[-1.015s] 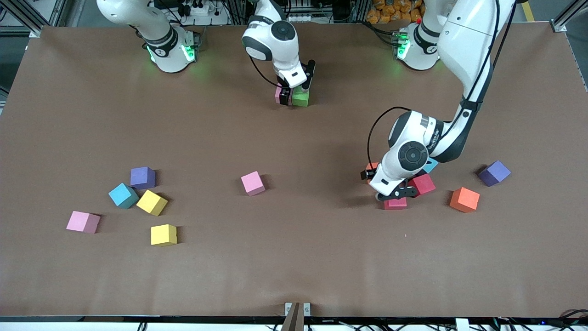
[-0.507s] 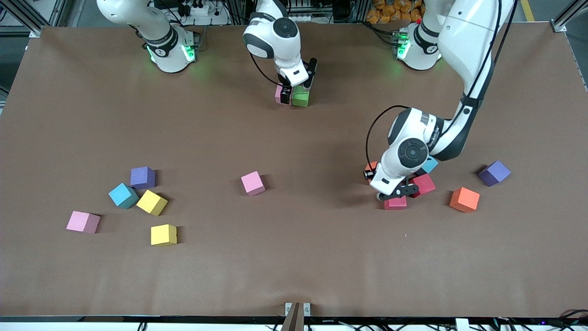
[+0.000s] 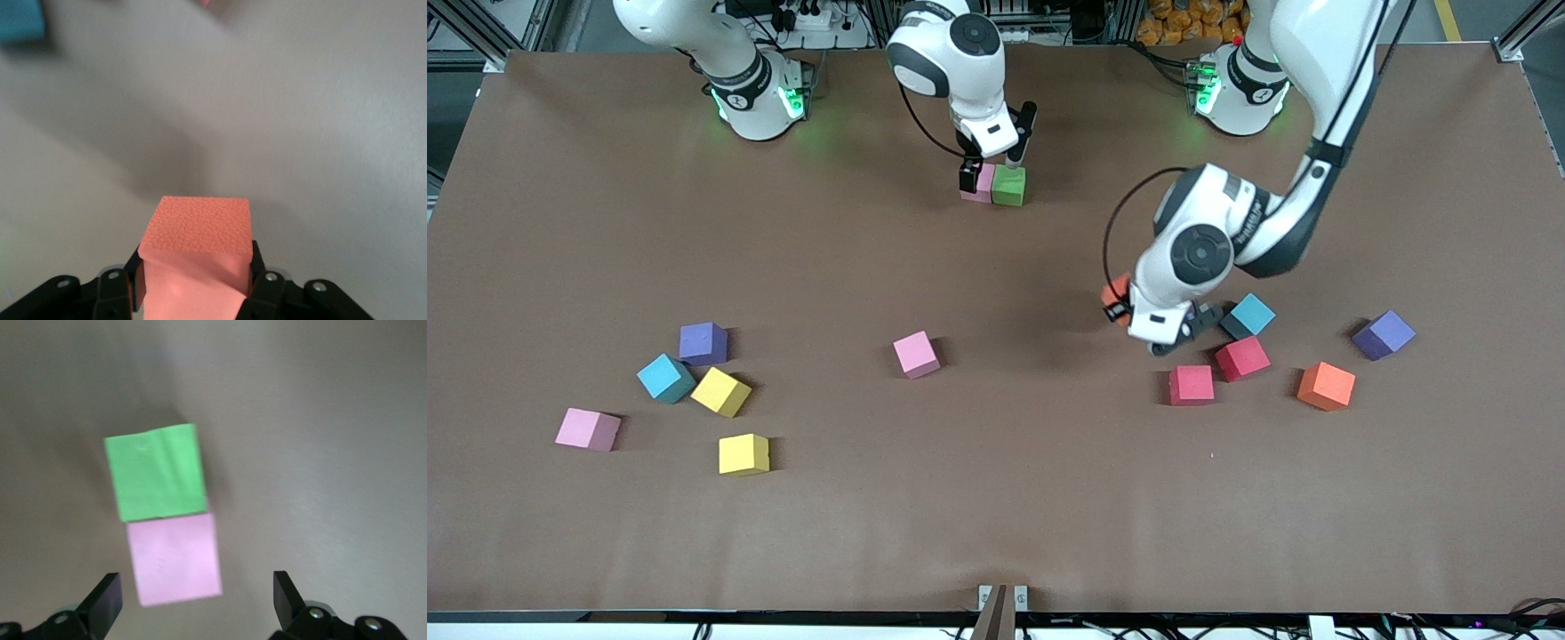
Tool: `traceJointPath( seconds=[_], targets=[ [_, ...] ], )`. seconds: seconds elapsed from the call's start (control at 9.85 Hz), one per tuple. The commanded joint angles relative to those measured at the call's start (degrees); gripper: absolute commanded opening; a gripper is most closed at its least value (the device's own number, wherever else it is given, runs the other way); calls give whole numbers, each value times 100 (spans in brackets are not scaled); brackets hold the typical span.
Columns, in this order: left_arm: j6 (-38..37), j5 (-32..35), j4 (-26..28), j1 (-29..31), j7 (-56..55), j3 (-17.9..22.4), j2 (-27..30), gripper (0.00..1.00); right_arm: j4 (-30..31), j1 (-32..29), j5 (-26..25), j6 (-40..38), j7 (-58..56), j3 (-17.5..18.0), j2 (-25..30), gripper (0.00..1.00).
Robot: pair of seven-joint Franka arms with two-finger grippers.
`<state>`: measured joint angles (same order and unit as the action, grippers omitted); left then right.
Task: Form number 2 with 11 blocks
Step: 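Carry the orange cube with the left gripper while the right gripper grasps pink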
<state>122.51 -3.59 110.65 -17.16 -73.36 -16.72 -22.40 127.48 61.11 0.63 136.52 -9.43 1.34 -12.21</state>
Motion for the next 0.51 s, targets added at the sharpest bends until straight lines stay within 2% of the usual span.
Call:
traceJointPath(
  seconds=[0.0,0.2,0.41],
  targets=[
    [1,-124,378,2,-2191,-724,227,0,-274,-694,-125,-737,-15,33,333,100],
    [254,-177,754,72,-3180,-1305,245,0,-495,-1309,-133,-1136,-42,24,535,100],
    [1164,-326,1368,99,-4042,-1709,289,0,-601,-2073,-133,-1146,-330,33,588,100]
  ],
)
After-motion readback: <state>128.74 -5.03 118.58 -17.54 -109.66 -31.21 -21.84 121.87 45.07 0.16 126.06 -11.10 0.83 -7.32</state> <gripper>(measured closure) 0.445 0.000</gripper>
